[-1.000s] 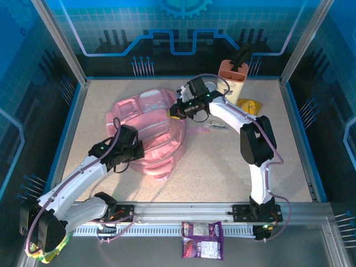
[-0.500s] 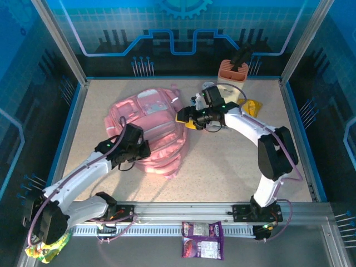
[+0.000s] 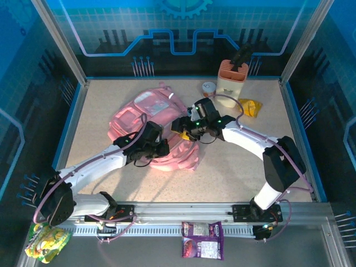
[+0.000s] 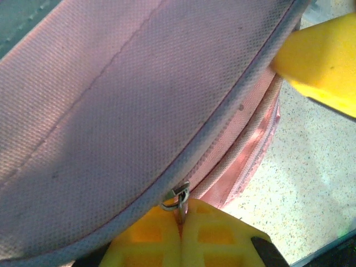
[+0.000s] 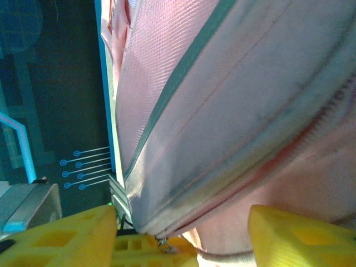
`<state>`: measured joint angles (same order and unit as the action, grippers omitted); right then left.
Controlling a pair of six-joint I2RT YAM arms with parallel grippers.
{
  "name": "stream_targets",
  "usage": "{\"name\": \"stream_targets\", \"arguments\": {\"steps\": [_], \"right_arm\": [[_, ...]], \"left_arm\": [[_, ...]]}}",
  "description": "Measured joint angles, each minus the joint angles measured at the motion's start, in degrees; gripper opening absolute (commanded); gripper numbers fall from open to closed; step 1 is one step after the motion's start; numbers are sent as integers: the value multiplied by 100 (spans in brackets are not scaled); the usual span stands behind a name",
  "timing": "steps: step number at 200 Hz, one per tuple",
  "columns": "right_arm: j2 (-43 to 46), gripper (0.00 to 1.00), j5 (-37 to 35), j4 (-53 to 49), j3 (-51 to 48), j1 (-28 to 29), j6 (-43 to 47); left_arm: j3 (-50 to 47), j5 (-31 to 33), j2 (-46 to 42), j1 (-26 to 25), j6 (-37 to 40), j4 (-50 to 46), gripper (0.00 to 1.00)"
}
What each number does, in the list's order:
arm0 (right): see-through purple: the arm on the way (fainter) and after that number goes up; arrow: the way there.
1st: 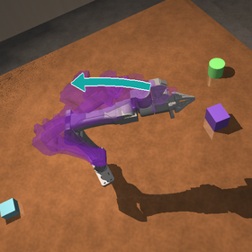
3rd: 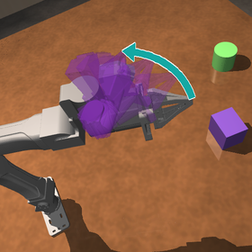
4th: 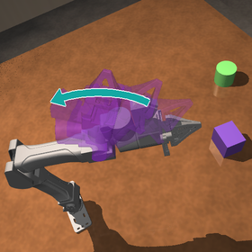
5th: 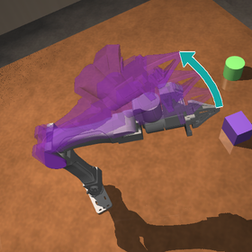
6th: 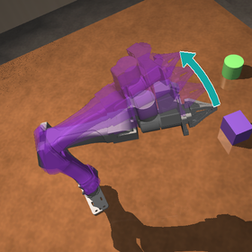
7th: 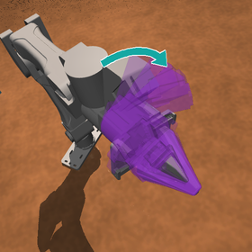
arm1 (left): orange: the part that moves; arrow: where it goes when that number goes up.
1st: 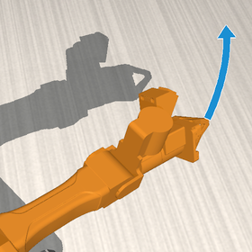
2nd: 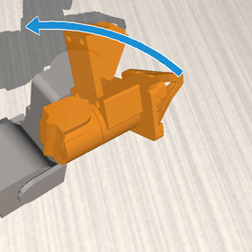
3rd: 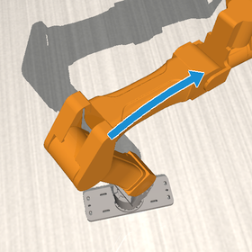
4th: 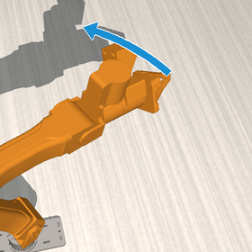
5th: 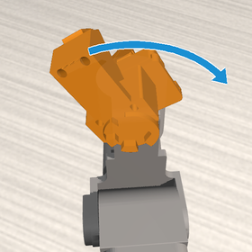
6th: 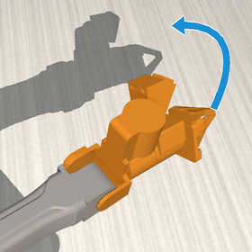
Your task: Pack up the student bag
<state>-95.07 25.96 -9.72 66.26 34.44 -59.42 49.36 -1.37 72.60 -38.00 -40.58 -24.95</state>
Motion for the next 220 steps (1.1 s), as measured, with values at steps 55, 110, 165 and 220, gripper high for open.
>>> {"name": "stream_targets", "arguments": {"steps": [55, 110, 165, 220], "right_arm": [[-579, 18, -317, -39, 321, 50, -138], [-660, 0, -328, -273, 664, 11, 50], [-660, 0, -328, -271, 693, -46, 291], [-597, 46, -343, -219, 599, -66, 525]], "left_arm": [[0, 72, 0, 0, 116, -90, 0], [-22, 507, -317, 151, 446, -658, 0], [-481, 184, -866, 1379, 804, -780, 0], [-485, -201, -728, 1685, 942, -737, 32]]}}
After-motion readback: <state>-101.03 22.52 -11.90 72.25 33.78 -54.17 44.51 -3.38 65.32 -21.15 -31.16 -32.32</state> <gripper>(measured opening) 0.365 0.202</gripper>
